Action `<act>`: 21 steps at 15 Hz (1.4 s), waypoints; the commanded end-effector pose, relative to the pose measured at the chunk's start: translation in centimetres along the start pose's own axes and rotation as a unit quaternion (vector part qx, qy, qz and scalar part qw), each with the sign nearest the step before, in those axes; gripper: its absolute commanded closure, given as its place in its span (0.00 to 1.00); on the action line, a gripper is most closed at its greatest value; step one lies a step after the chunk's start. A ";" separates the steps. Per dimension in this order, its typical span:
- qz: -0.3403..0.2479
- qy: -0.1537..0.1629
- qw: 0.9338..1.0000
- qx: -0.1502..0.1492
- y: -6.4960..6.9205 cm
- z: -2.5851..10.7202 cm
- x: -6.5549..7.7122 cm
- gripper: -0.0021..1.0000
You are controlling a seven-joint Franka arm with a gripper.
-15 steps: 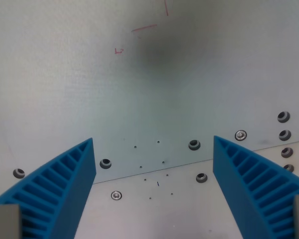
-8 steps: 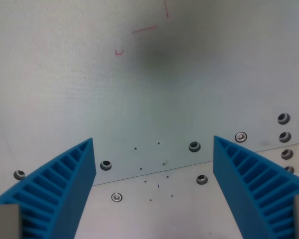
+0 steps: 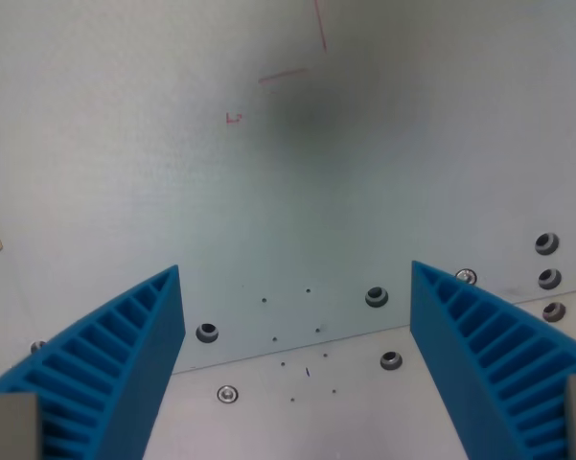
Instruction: Rotate around gripper positive y
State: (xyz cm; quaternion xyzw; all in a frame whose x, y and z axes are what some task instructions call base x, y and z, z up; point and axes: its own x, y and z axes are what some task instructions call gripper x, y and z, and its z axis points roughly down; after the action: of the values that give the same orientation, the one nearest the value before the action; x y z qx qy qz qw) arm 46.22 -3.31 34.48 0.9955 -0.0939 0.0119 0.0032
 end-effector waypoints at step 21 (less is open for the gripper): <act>0.000 0.196 0.981 -0.002 0.1 0.0 -0.7 0.00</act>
State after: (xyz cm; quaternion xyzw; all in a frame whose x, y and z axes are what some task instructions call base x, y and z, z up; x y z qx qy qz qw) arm 47.08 -3.38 34.52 0.9928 -0.0921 0.0767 0.0028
